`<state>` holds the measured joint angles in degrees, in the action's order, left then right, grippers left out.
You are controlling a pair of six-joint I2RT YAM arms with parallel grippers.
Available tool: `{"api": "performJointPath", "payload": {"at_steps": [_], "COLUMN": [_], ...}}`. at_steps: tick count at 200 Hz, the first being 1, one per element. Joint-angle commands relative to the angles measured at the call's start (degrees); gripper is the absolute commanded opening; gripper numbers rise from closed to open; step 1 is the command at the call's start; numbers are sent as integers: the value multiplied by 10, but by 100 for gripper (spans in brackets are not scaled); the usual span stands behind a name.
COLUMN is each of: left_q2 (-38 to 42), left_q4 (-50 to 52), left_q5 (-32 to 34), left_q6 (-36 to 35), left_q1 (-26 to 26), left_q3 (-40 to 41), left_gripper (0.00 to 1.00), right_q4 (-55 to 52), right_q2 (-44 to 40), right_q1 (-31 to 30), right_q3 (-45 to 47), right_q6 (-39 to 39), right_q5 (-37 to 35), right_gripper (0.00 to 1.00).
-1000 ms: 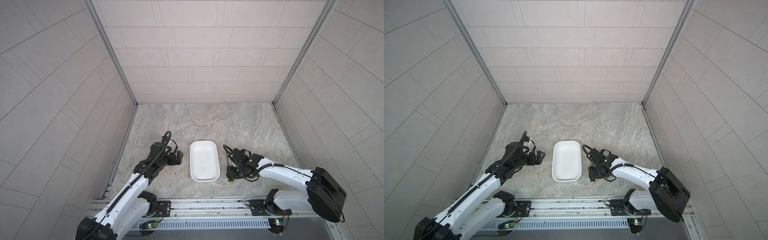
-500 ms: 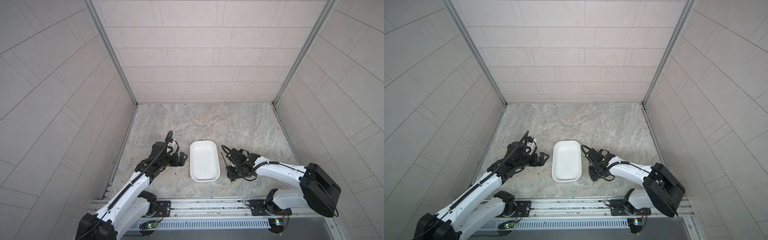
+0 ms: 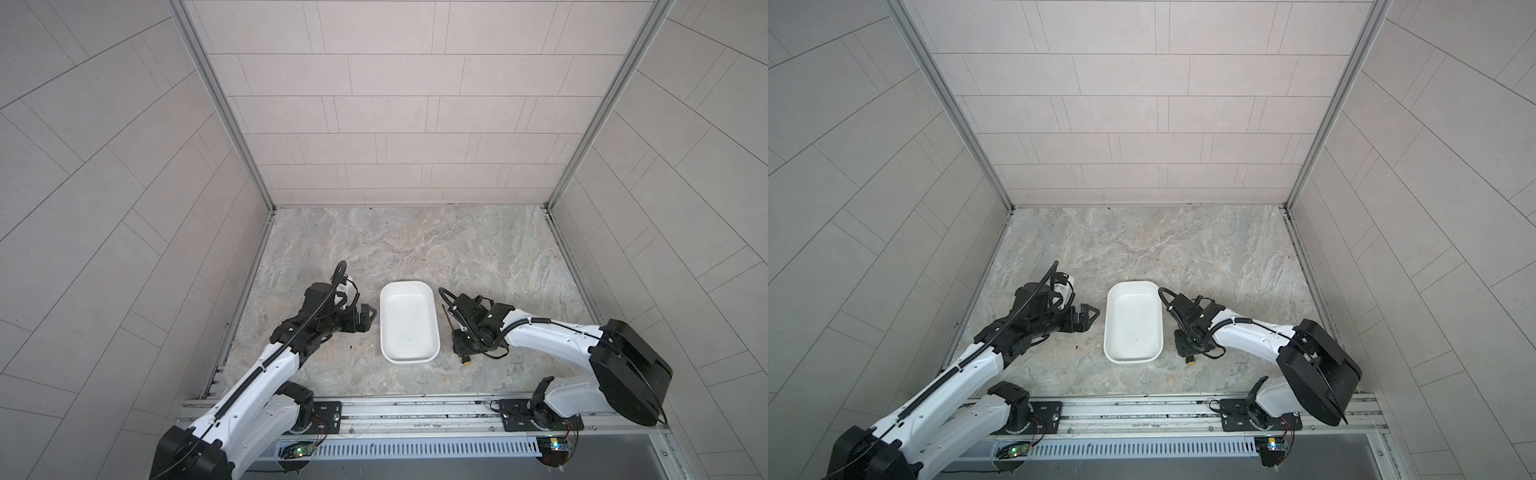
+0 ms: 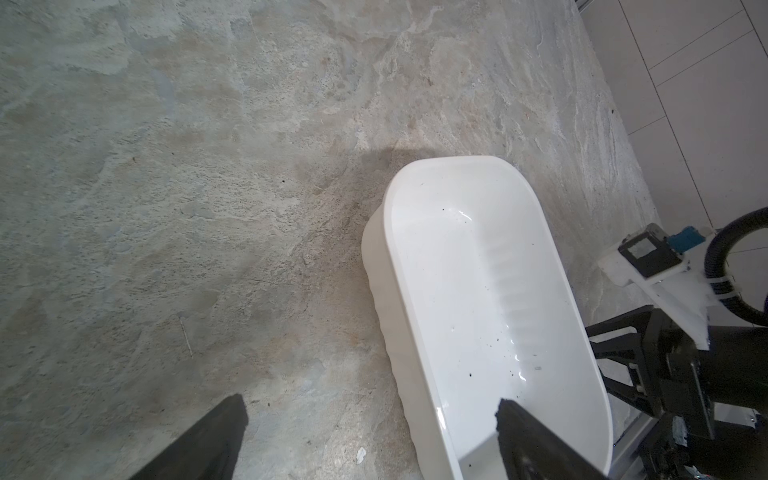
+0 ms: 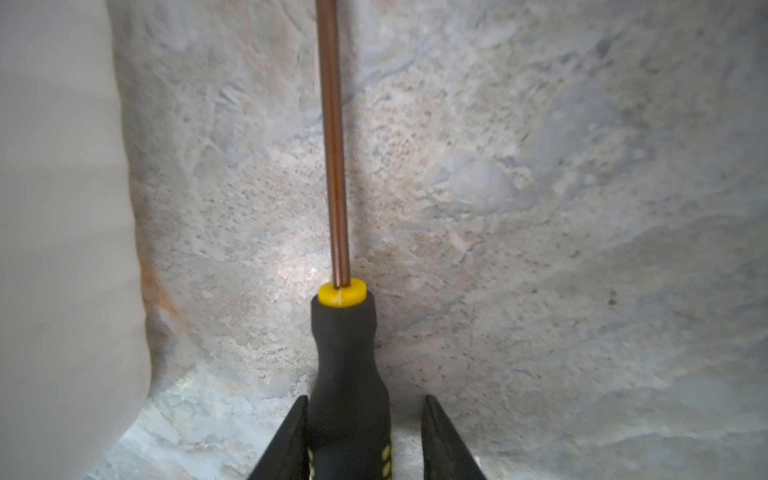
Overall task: Put the screwdriver in the bin
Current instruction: Pick up the screwdriver from the bottom-center of the table, then place the screwdriver into the bin.
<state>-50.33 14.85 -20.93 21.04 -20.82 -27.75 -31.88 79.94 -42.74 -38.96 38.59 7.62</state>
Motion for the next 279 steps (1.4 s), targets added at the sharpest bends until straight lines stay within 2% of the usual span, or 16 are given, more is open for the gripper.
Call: {"api": "performJointPath", "payload": {"at_steps": [1,33,59,88,114,137,143,167,197,243,279], "left_q2": [2,1,1,2,2,3,2,2,5,3,5], "left_q4": [1,4,8,9,9,10,11,12,14,18,20], "left_q5": [6,10,15,19,22,27,28,33,36,41,43], "left_q6": [-2,-2,-2,1,2,5,5,8,13,14,11], "left_q1": [-4,-5,-5,-5,-5,-4,-5,-5,-5,-5,-5], "left_q3": [-16,-18,-18,-18,-19,-19,-19,-19,-20,-20,-20], "left_gripper": [100,100,100,100,100,100,100,100,100,100,100], "right_q4": [-5,-18,-56,-126,-211,-259,-262,-209,-192,-182,-171], "right_q2": [12,12,-11,-74,-135,-164,-169,-186,-145,-56,13], "right_q1": [-3,-3,-2,16,29,29,28,27,-9,-122,-164], "right_q3": [-2,-5,-20,-69,-150,-218,-230,-239,-268,-317,-334], "right_q6": [0,-2,-4,0,16,74,111,204,231,249,251], "right_q5": [-4,-1,-1,8,-33,-76,-78,-53,-76,-146,-135], "right_gripper": [28,0,0,0,0,0,0,0,0,0,0]}}
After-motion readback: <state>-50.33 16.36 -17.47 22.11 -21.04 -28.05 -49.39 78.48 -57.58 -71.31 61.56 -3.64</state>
